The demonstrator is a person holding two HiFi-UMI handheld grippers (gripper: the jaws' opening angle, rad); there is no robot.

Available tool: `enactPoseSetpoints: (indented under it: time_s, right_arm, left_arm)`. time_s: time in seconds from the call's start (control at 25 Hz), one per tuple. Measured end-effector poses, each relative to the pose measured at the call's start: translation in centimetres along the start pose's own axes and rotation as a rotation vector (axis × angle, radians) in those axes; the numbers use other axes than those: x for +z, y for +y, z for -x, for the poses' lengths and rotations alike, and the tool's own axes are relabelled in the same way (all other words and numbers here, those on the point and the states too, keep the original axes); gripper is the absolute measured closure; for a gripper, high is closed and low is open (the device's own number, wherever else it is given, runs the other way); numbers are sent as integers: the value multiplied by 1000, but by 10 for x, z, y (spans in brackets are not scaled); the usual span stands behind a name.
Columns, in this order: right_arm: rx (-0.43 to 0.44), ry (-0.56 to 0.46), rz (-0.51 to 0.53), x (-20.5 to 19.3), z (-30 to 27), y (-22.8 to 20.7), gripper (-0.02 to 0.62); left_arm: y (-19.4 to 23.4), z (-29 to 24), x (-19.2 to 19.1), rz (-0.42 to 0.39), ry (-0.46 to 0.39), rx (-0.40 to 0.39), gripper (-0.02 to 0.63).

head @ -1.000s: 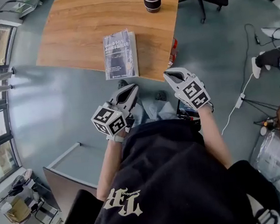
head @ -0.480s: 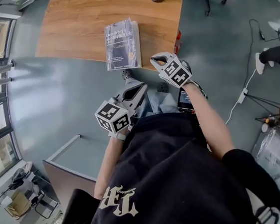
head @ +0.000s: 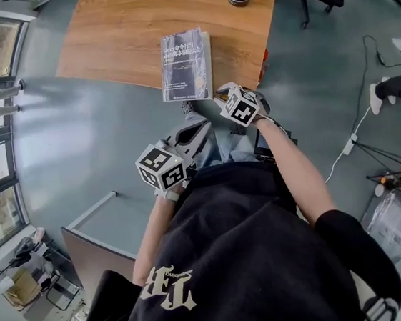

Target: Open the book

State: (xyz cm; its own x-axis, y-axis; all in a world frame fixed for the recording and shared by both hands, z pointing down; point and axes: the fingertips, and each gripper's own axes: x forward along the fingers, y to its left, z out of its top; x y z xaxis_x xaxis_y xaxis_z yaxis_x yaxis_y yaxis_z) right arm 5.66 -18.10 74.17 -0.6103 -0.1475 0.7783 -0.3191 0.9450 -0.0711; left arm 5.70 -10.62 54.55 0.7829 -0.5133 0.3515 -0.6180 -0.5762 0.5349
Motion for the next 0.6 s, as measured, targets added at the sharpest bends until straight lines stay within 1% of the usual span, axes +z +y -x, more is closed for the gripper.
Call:
enactPoseSetpoints:
  time_s: [0.2,0.36,0.6]
  right_arm:
    - [-11,40,39,-1,-11,4,561]
    - [-11,61,48,-1,-16,6,563]
    - [-18,64,51,0,-13,6,563]
  left_arm:
    - [7,0,3,-4,22,-24,598]
    - [15,2,3,3,32,-31,598]
    - [22,1,5,11,26,-40,598]
